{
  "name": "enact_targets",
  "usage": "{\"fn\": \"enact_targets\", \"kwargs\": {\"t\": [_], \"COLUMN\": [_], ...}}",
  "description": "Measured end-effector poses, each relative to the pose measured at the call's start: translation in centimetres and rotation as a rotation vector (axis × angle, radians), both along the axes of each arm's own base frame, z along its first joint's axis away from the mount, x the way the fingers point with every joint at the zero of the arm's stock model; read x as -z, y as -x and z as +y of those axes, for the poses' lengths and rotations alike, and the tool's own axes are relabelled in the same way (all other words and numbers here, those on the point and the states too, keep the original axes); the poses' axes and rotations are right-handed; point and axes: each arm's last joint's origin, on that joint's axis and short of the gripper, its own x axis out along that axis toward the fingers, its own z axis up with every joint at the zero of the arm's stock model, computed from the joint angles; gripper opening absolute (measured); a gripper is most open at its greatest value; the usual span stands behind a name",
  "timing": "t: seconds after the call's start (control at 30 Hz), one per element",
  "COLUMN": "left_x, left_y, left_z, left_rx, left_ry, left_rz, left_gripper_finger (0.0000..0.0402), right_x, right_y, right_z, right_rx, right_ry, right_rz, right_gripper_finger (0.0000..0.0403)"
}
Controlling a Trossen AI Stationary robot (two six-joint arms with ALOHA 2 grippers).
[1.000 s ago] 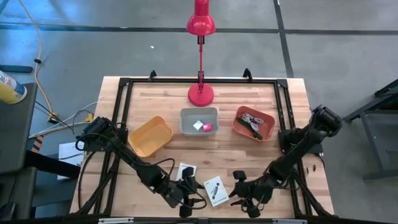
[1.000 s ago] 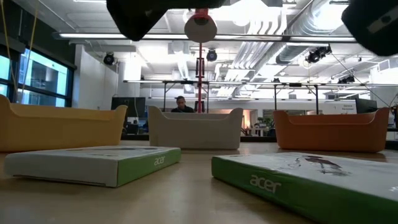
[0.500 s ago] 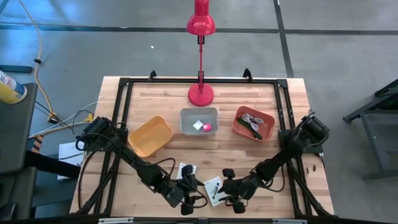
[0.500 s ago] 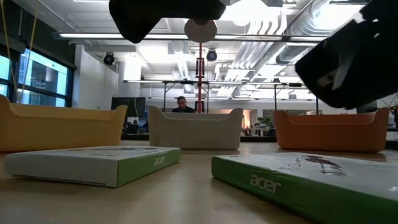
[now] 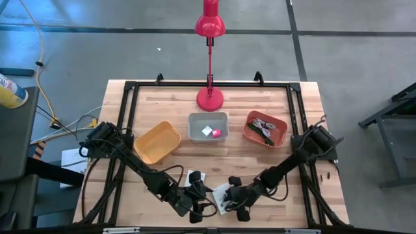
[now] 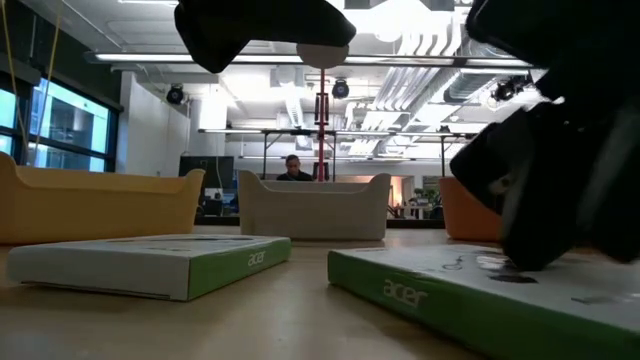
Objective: Pick and place items into bin
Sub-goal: Adjust the right white card reader
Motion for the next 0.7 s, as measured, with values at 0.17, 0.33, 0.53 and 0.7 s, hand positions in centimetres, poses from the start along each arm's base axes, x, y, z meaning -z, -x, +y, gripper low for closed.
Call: {"fn": "enact_targets", "kwargs": {"t": [0.17,0.33,0.53,0.7], "left_x": [0.0,0.0,0.7,1.5], "left_y": [0.0,0.0,0.5,1.2], "left_z": [0.0,0.0,0.2,0.6], "left_rx": [0.001,0.01,0.011,-0.019], "left_ry": [0.0,-0.006,-0.02,-0.018], "left_rz": [0.001,0.005,0.09,0.188], "left_gripper_finger": [0.0216,0.0216,0.0216,0.0216], "right_x": [0.3,0.6,1.0,1.0], "right_y": [-0.4,-0.9,-1.2,-1.4], "right_z": [-1.5,-2.7,-4.3,-4.9], "right_rx": [0.156,0.233,0.362,0.425], "right_ry": [0.013,0.012,0.003,-0.011], "right_rz": [0.053,0.077,0.139,0.146], "right_gripper_finger": [0.0133,0.0133,0.0133,0.0133]}}
